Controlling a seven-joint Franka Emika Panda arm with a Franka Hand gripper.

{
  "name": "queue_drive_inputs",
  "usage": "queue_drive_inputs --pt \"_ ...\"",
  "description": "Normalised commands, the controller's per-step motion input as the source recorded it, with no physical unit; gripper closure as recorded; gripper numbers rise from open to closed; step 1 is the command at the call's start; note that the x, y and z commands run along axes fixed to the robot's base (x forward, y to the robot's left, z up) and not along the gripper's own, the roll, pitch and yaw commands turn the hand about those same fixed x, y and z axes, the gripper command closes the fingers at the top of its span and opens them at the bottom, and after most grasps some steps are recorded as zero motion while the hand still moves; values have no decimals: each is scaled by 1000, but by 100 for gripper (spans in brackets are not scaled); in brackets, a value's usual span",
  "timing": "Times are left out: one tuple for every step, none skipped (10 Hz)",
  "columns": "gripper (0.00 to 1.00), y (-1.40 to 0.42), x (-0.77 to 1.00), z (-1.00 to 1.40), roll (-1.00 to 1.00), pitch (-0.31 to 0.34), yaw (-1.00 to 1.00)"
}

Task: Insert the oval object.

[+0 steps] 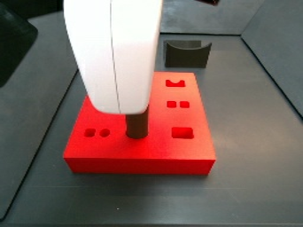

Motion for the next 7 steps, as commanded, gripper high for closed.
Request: queue_drive_inputs --pt "100 0 60 -337 24 0 -309" --pt "100 0 69 -409 64 0 -203" --pt "100 0 97 -694 20 0 -157" --pt "100 0 37 -851 0 -14 -89" --pt "100 0 54 -829 0 -7 -86" --pt "100 0 43 -526 0 0 -63" --pt "100 0 0 0 0 0 0"
